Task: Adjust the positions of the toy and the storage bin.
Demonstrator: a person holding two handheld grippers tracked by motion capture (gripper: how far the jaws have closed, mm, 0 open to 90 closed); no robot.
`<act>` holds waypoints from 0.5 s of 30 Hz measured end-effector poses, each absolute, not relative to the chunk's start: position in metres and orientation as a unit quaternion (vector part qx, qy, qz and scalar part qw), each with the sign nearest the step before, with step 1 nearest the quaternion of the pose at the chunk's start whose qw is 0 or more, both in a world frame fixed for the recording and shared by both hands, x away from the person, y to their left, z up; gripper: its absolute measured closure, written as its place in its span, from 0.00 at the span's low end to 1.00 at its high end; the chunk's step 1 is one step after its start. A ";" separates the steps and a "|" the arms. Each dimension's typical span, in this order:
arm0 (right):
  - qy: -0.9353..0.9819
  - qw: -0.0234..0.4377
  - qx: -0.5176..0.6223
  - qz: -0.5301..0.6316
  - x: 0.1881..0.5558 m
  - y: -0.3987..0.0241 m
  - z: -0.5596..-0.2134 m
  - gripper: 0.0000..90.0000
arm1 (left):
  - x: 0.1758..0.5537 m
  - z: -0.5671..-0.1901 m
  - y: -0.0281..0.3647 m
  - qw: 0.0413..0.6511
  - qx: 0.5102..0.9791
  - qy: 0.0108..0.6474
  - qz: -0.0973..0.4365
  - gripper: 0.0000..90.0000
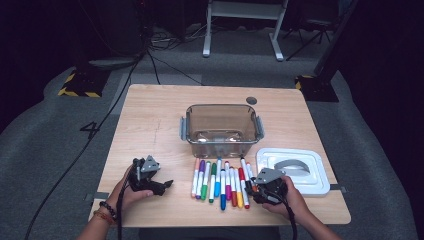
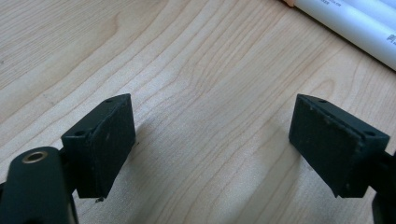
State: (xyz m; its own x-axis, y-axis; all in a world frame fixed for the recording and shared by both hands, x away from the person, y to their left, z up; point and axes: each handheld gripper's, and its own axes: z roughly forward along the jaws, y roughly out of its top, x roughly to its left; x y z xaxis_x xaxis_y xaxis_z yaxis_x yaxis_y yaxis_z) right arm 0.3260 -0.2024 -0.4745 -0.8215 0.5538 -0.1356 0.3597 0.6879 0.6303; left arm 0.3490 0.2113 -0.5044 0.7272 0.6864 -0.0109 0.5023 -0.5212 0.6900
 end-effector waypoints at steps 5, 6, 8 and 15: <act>0.899 0.150 0.257 0.320 0.328 -0.201 -0.476 0.61 | 0.349 -0.504 0.211 0.347 0.862 0.345 0.132 0.17; 0.901 0.151 0.254 0.318 0.327 -0.201 -0.476 0.61 | 0.349 -0.504 0.211 0.348 0.862 0.345 0.132 0.17; 0.902 0.153 0.253 0.316 0.327 -0.201 -0.476 0.59 | 0.349 -0.504 0.211 0.348 0.862 0.346 0.131 0.17; 0.891 0.159 0.284 0.316 0.318 -0.216 -0.475 0.61 | 0.348 -0.505 0.211 0.348 0.862 0.345 0.130 0.17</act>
